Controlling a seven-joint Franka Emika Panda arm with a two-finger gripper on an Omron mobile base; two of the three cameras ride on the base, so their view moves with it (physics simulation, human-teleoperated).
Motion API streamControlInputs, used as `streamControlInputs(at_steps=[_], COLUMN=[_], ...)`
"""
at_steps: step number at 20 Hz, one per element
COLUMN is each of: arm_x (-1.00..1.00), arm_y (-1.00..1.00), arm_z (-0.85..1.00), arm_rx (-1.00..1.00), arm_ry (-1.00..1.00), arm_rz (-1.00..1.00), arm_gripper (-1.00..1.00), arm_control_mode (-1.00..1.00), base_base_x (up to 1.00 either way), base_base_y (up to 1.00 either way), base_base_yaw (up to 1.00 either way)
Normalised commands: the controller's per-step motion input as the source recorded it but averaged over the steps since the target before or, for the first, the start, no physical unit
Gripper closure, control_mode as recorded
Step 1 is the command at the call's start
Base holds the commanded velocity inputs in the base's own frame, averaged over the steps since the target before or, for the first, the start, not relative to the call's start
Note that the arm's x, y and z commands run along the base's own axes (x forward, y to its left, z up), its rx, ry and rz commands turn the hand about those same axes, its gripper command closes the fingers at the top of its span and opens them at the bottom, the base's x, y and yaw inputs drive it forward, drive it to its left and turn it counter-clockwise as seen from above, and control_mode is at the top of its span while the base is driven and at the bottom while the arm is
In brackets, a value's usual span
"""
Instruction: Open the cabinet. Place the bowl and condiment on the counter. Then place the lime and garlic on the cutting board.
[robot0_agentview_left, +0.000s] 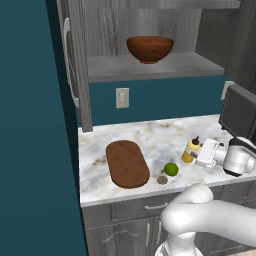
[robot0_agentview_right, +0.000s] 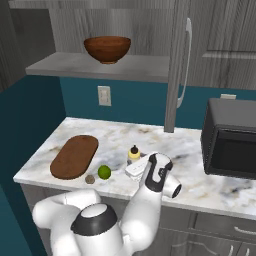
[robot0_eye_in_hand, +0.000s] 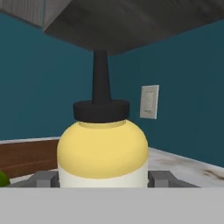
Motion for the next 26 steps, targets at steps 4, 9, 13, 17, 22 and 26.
streamControlInputs(at_steps=[4, 9, 13, 17, 22, 26], arm_x=[0.14, 0.04, 0.0, -0.02, -0.05, -0.06], arm_y=[-0.01, 0.0, 0.04, 0.0, 0.0, 0.0], arm_z=[-0.14, -0.08, -0.06, 0.0, 0.0, 0.0], arm_rx=[0.0, 0.0, 0.0, 0.0, 0.0, 0.0], arm_ry=[-0.02, -0.01, -0.02, -0.06, -0.08, -0.08], arm_rz=[0.03, 0.02, 0.02, 0.0, 0.0, 0.0], arm_gripper=[1.0, 1.0, -1.0, -1.0, -1.0, -1.0], arm_control_mode=[-1.0, -1.0, -1.0, -1.0, -1.0, -1.0], base_base_x=[0.0, 0.0, 0.0, 0.0, 0.0, 0.0], base_base_y=[0.0, 0.0, 0.0, 0.0, 0.0, 0.0], base_base_yaw=[0.0, 0.0, 0.0, 0.0, 0.0, 0.0])
